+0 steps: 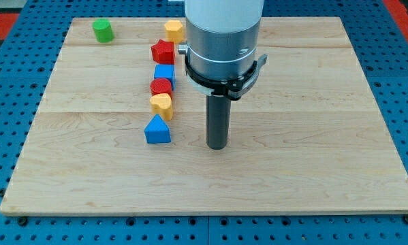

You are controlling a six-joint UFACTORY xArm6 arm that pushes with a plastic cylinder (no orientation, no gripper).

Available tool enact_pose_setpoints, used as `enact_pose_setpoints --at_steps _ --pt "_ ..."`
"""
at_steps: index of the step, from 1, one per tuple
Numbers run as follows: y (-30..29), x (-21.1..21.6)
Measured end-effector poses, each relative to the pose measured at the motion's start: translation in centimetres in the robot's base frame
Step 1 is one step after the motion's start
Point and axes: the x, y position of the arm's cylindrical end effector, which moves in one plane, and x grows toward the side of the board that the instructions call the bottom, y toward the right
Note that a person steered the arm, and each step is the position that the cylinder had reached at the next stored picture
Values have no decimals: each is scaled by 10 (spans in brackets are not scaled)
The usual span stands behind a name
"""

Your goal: Slide the blue triangle to the bottom left of yellow heart

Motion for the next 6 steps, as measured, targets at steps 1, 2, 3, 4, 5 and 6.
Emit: enact_pose_setpoints --at_steps 1,2,3,4,5,6 --pt "0 0" --pt "12 0" --pt "12 0" --pt "12 44" --pt "-8 57" --pt "-89 15"
